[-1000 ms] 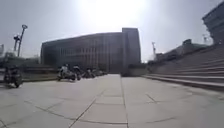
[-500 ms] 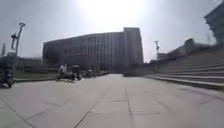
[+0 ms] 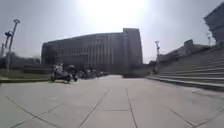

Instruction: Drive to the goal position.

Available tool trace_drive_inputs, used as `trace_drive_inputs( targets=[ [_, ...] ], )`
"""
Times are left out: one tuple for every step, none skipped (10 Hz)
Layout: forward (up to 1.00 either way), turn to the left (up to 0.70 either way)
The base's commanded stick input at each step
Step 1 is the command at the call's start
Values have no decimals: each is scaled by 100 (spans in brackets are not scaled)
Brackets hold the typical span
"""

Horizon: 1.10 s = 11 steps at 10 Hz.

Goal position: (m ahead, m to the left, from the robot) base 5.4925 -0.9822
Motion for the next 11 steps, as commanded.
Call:
trace_drive_inputs(
  targets=[
    [100, 0],
    [100, 0],
    [100, 0],
    [100, 0],
    [100, 0],
    [100, 0],
    [100, 0],
    [100, 0],
    [100, 0],
    [100, 0],
    [100, 0]
  ],
)
